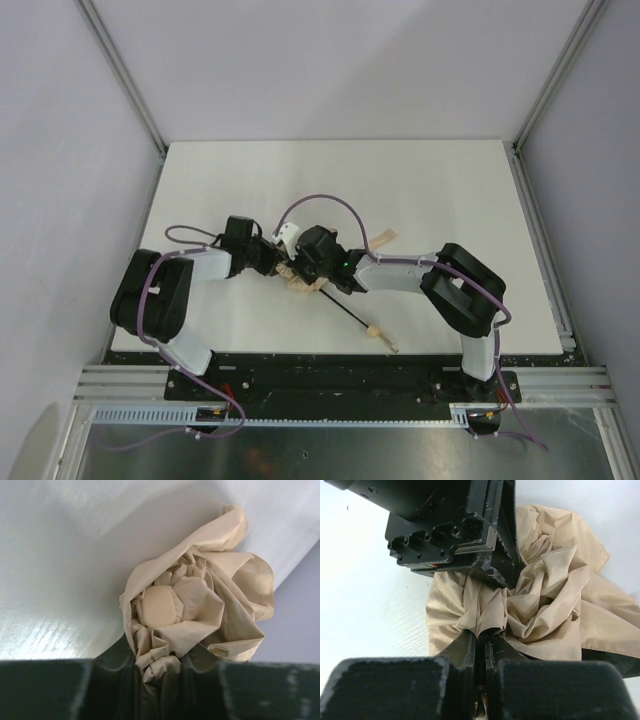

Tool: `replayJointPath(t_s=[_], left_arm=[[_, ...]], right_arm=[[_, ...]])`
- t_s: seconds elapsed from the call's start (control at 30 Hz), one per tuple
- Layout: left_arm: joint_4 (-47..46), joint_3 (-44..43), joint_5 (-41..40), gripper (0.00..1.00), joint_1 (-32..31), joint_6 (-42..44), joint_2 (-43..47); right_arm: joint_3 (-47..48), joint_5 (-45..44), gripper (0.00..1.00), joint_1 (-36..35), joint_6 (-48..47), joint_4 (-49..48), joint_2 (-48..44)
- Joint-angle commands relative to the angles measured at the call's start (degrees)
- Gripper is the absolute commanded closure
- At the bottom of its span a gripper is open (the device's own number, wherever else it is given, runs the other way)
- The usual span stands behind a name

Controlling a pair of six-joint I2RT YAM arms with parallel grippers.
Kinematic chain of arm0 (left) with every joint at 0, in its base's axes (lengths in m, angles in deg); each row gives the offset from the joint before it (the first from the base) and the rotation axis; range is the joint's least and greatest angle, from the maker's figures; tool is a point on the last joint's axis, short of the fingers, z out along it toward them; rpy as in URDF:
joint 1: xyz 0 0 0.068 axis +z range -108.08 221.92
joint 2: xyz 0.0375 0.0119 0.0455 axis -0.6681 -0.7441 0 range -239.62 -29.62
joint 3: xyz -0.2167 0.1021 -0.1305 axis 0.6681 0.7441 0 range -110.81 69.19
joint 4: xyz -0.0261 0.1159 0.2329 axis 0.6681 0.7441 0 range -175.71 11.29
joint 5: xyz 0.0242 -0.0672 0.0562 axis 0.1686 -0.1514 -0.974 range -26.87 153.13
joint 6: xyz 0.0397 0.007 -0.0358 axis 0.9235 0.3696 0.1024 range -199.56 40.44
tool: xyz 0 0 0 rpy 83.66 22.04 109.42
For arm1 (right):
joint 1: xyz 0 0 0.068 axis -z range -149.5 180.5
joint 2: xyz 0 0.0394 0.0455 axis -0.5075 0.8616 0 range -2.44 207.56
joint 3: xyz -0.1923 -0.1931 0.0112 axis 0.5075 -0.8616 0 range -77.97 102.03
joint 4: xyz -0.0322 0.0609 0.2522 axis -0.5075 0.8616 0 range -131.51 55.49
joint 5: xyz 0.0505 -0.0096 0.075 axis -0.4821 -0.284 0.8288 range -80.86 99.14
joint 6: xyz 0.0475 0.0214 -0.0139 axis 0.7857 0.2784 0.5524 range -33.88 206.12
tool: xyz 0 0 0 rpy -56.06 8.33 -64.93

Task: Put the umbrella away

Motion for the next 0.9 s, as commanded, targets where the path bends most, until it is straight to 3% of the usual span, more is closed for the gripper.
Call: replayJointPath(t_s=[0.0,0.2,0.27,0.33,0.7,0.87], left_arm=[[-4.5,6.6,-6.6,0.85,-1.3,2.5,-4.2],[-12.5,9.2,-3.9,0.95,-1.3,5.7,-2.5],[-14.6,9.6,-2.8,0.99,-1.3,7.0,-1.5],[-17.1,10.0,-1.5,1.00,-1.3,8.0,-0.3],[-39.9,13.8,6.7,1.00,-1.3,10.1,12.3],[-50.2,13.8,11.9,1.00,-1.3,9.3,17.4]], right_arm=[[0.9,6.1,0.95,-3.4,1.5,2.7,1.8],[1.2,9.0,0.50,-0.3,13.3,5.1,-0.7],[1.2,10.4,0.27,0.8,16.5,7.1,-2.6],[1.2,11.3,0.17,2.1,19.5,9.9,-5.2],[-2.2,12.1,0.12,13.1,31.5,20.3,-24.2],[-12.2,12.5,0.10,22.3,44.5,18.3,-33.9]])
